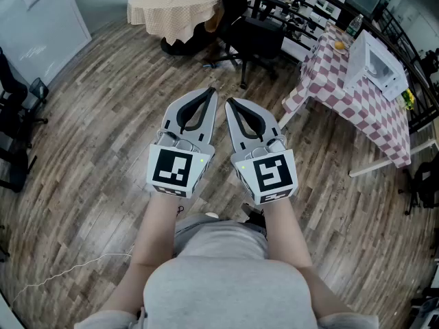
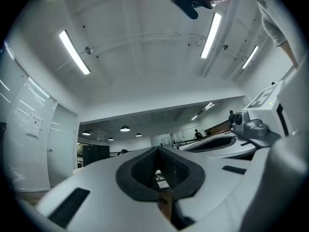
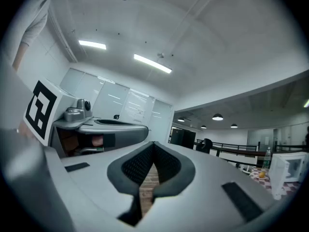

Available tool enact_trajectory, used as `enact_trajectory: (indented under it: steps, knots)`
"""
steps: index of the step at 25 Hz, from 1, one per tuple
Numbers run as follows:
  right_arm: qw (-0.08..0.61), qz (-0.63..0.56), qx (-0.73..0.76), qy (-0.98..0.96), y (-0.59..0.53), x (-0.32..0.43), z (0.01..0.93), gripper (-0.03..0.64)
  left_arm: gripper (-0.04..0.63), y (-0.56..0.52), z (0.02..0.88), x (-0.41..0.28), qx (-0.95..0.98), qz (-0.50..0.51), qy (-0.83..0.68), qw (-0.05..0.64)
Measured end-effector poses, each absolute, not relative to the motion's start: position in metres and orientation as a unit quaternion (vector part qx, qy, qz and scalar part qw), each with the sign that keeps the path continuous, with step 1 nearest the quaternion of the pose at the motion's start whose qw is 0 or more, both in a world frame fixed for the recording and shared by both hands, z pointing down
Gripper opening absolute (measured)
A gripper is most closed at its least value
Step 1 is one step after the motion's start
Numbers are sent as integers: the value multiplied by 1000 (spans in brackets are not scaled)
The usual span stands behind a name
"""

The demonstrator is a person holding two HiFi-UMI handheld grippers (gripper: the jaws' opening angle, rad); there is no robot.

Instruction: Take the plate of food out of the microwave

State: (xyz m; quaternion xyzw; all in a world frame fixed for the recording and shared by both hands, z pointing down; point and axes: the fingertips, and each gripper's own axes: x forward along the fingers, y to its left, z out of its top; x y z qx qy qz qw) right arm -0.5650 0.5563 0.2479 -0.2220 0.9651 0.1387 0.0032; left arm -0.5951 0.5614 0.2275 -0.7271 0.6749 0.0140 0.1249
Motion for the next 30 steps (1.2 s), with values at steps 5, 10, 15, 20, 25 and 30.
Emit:
enact_trajectory:
  steps: [5,10,15,20,25,30]
  knots:
    - [-6,141,-224,964,560,-553,250,25,-2,562,231,-587,-728,14,675,118]
    - [-3,131,-236,963,556,-536,248,25,-2,559,230,-572,-737,16,666,112]
    - [18,128,-271,954,552,-513,245,25,-2,553,230,-557,-744,7,658,115]
    - [11,126,-308,943,539,-487,246,25,-2,536,235,-534,-768,14,632,104]
    - [12,116,-341,933,518,-468,256,25,-2,516,250,-504,-798,3,594,102]
    - [-4,113,-368,923,491,-454,265,25,-2,481,258,-490,-818,18,568,85]
